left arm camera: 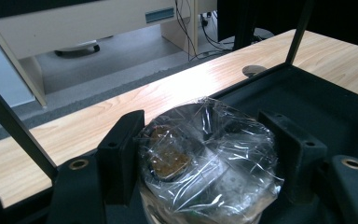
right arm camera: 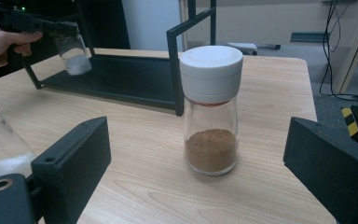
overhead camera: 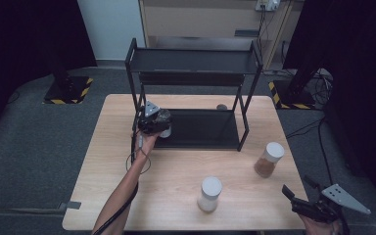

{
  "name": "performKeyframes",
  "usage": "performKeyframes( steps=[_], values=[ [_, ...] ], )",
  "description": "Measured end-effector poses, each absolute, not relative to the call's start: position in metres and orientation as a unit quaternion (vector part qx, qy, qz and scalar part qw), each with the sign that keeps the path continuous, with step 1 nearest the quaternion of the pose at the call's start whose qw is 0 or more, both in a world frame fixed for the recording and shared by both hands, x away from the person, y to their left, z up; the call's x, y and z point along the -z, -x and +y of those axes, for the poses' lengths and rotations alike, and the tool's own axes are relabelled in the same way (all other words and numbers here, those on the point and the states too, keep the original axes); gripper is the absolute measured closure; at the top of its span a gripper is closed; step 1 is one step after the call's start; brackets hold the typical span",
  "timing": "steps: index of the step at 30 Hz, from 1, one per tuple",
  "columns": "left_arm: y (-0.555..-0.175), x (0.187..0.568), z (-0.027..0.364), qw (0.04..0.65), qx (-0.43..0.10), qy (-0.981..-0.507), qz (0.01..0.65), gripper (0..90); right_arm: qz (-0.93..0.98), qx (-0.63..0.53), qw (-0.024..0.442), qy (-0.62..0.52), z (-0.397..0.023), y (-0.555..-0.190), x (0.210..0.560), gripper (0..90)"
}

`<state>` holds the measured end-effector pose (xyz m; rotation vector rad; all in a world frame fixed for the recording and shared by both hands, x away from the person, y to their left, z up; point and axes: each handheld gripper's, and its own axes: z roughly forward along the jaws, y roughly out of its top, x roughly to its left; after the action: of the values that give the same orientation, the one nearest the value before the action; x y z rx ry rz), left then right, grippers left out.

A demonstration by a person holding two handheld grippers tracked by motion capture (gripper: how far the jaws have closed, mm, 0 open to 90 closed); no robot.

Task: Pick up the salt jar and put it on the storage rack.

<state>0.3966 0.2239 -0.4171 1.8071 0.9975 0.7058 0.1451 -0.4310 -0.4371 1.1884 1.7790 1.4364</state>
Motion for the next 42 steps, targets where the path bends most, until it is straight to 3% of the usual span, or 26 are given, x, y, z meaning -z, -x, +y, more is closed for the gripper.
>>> performKeyframes(
  steps=[26, 35, 42],
  values=[
    [-0.398, 0.430, 0.225, 0.462, -0.284, -0.730, 0.416, 32.3, 0.663, -0.537, 0.278, -0.442, -0.432, -0.145, 0.438, 7.6],
    [-0.399, 0.421, 0.224, 0.470, -0.280, -0.723, 0.421, 16.6, 0.662, -0.538, 0.279, -0.441, -0.432, -0.145, 0.438, 7.6],
    [-0.401, 0.406, 0.225, 0.472, -0.267, -0.730, 0.416, 13.2, 0.663, -0.538, 0.279, -0.440, -0.431, -0.145, 0.437, 7.5]
  ],
)
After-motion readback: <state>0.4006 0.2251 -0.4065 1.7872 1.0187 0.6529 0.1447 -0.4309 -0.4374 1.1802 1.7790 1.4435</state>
